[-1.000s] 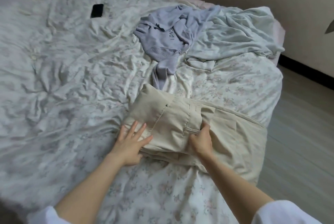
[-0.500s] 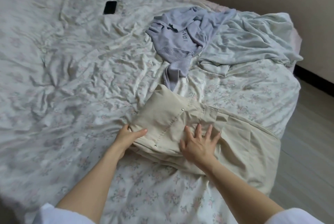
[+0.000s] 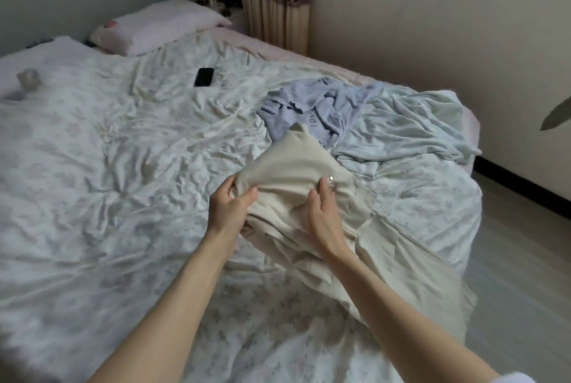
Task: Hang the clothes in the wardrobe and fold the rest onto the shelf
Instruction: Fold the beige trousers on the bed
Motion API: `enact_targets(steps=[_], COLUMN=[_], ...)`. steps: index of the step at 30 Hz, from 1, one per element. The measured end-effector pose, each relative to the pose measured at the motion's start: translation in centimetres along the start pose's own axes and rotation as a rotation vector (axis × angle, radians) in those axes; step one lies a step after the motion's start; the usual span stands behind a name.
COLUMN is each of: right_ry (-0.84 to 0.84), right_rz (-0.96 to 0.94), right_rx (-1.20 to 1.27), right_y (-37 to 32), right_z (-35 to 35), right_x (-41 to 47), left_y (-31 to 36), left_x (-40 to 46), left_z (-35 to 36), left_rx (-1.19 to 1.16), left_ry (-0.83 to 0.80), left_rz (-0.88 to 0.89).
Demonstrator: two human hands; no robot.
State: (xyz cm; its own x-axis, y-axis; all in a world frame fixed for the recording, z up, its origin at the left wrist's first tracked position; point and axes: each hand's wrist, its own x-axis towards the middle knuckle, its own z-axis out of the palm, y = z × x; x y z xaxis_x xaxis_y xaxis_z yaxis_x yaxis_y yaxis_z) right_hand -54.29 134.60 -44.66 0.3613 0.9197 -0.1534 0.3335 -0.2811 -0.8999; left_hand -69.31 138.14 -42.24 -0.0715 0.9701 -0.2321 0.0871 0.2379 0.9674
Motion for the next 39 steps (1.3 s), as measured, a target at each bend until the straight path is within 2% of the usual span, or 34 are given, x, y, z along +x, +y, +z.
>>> enact_targets(steps=[3,7,10,15,20,24,26,28,29,31,33,36,39], right_ry=[-0.175,-0.423,-0.46,-0.434,-0.359,-0.279,-0.281,-0.28,-0.254,-0.205,-0.188,-0.113,-0.112], right_rz=[-0.024,0.119,0.206,0.375,0.426,0.5,0.526,0.571,0.589,0.594,0.557,0.524,0.564], right_rx=[0.104,0.288,0.325,0.397,0.516,0.768,0.754,0.679,0.627,0.478,0.367,0.143,-0.253], right_y=[-2.7,-4.0,-2.6,1.4,4.9,8.2,10.0,11.7,12.9,14.6,15.7,16.8,17.9], right_z=[1.6,4.8,6.0,4.3,-0.4,-4.5,-5.7,-6.0,-6.1,-5.9,-5.6,-4.6,-3.9], right_x=[-0.9,-2.5,-3.3,-3.0,-1.5,-1.2,-1.6,-2.1,-2.3,-2.7,-2.9,-2.6,-3.1], left_y=[1.7,1.9,0.7,-2.3,-3.8,-5.8,-7.2,-8.9,-9.5,-11.0,-12.3,-15.4,-17.5], left_x=[0.6,0.7,0.3,-0.9,-3.0,-5.6,-7.0,-8.0,-8.4,-8.4,-7.5,-5.7,-5.3], left_z=[-3.9,-8.5,-9.2,-5.5,0.4,5.3,7.2,8.1,8.5,8.4,7.5,5.3,3.7], left_rx=[0.138,0.499,0.795,0.962,1.036,1.075,1.156,1.128,1.06,0.963,1.026,1.155,1.278], left_ry=[0.1,0.309,0.42,0.434,0.238,-0.11,-0.388,-0.536,-0.513,-0.337,-0.25,-0.403,-0.563], left_rz=[0.03,0.124,0.125,0.284,0.559,0.793,0.71,0.626,0.66,0.72,0.542,0.095,-0.009])
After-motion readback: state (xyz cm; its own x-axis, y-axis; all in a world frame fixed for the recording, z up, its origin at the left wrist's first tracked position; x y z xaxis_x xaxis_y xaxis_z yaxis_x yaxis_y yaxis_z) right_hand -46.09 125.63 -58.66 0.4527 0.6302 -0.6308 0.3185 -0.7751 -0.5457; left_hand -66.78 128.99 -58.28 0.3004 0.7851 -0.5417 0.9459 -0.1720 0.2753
